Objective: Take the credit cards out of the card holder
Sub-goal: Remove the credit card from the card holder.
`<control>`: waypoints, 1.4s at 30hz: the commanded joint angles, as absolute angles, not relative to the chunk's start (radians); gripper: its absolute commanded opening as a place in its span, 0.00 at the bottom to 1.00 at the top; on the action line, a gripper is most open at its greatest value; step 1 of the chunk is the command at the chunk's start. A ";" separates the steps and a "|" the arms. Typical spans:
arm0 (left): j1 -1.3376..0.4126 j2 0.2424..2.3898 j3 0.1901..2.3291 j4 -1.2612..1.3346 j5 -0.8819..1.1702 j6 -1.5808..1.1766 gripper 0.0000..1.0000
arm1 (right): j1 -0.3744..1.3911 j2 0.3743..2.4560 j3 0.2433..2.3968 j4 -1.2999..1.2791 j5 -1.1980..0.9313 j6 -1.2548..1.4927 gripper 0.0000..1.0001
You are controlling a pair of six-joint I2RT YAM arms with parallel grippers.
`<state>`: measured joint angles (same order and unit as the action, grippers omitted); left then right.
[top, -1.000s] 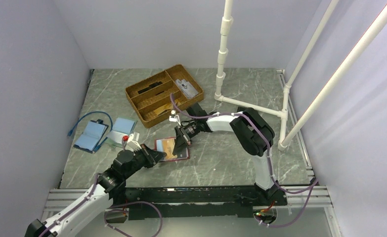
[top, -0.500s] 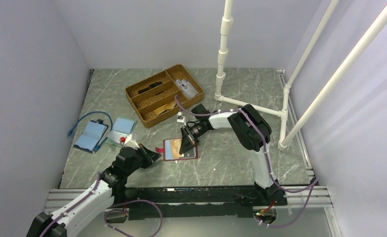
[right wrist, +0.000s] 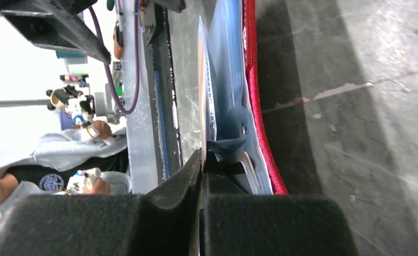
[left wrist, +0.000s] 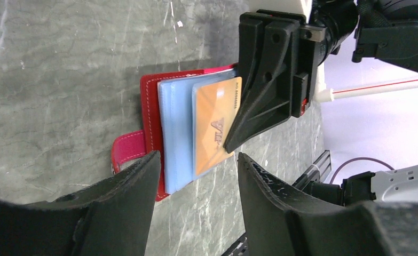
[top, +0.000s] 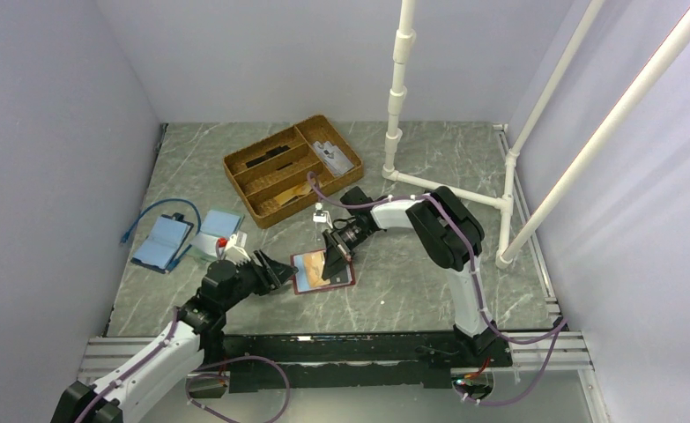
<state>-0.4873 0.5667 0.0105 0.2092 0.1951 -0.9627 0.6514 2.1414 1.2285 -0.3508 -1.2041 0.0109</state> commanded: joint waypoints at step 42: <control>-0.464 0.532 -0.014 0.506 0.504 -0.863 0.33 | 0.669 2.061 1.414 -0.772 -1.422 -0.452 0.00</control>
